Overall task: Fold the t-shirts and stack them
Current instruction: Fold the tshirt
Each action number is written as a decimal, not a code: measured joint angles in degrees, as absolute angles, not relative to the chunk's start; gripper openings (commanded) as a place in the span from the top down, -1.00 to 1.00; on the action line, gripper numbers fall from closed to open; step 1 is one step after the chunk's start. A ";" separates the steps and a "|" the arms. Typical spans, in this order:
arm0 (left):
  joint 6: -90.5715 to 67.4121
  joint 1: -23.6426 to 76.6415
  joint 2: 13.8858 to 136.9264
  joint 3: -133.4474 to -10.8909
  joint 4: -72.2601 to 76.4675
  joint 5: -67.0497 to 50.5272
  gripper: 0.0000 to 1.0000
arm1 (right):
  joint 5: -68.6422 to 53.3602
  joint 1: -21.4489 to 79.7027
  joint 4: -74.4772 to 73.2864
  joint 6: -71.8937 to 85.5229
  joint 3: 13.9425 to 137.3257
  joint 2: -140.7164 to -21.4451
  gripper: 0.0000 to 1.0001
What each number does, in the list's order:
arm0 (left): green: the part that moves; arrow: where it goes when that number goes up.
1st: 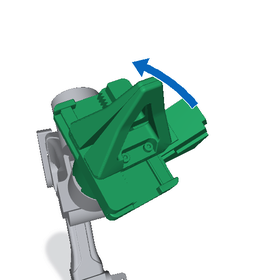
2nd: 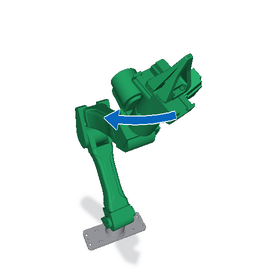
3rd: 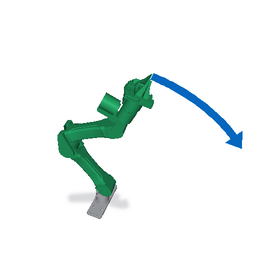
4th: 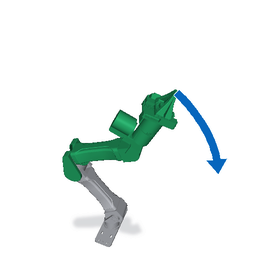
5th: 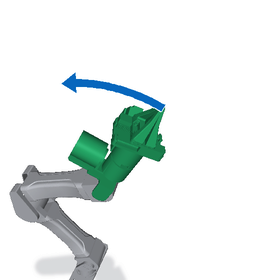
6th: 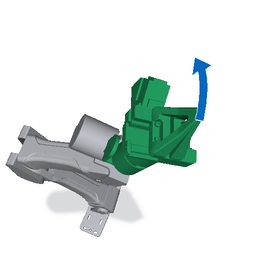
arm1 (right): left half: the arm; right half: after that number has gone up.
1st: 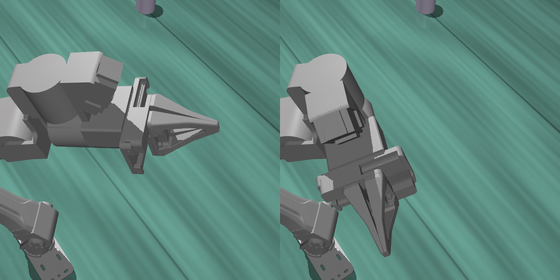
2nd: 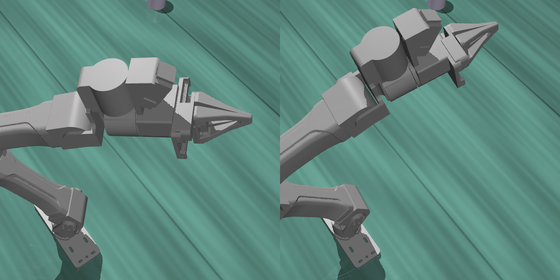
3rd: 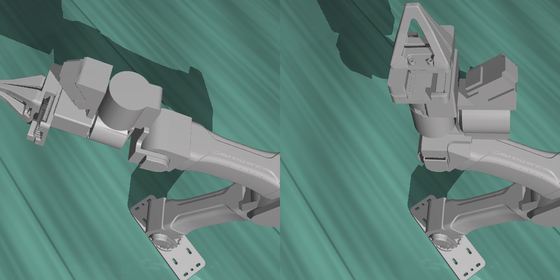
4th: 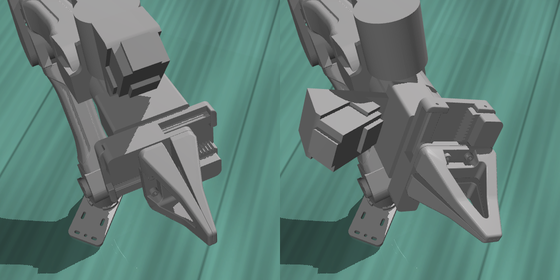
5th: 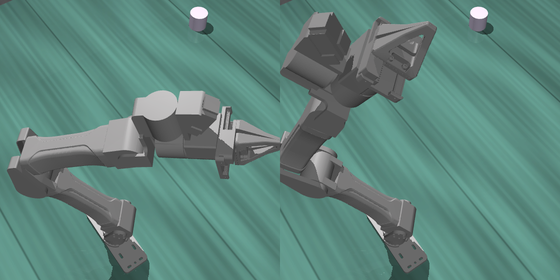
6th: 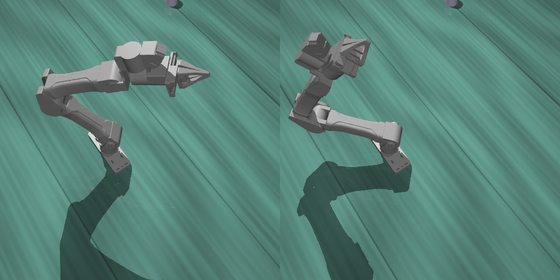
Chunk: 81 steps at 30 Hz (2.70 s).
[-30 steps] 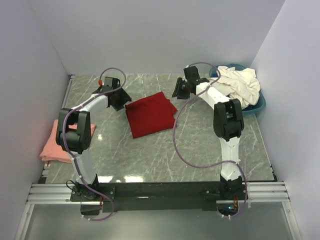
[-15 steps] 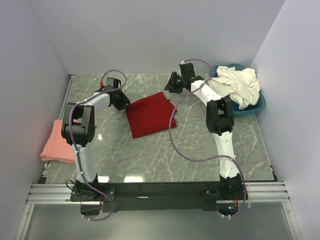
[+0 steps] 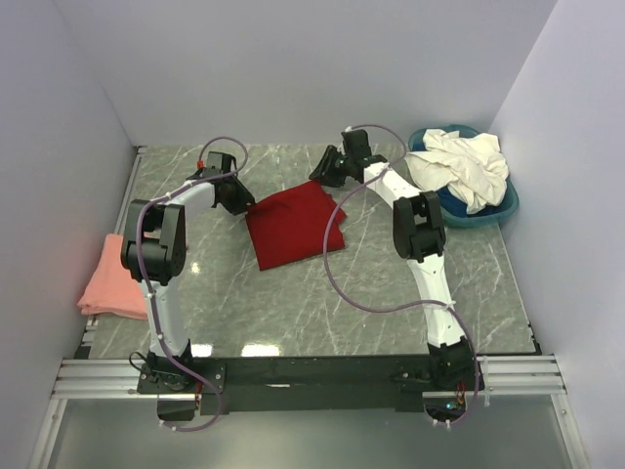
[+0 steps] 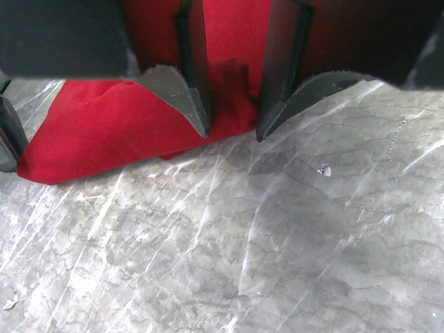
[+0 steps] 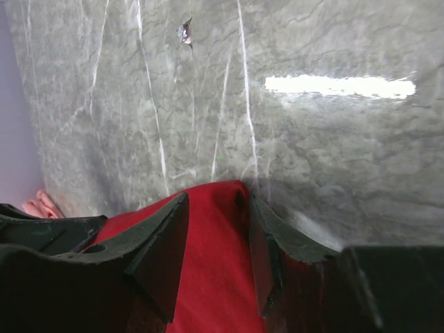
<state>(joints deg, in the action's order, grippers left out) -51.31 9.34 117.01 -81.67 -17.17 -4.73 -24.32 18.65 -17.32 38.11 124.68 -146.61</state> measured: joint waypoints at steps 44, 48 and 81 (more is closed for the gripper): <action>-66.11 38.15 56.73 -36.32 -19.18 -2.55 0.99 | -23.49 21.30 -14.37 37.93 33.10 -59.77 1.00; -72.97 47.55 51.88 -26.09 -19.73 -1.67 0.99 | -22.65 23.20 -17.65 38.35 25.93 -49.54 1.00; -60.58 36.80 69.49 -40.10 -27.49 8.78 0.04 | -3.66 27.57 -17.58 39.72 35.73 -68.77 0.13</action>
<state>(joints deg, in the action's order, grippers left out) -60.58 36.80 69.49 -40.10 -27.49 8.78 -3.66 27.57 -17.58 39.72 35.73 -68.77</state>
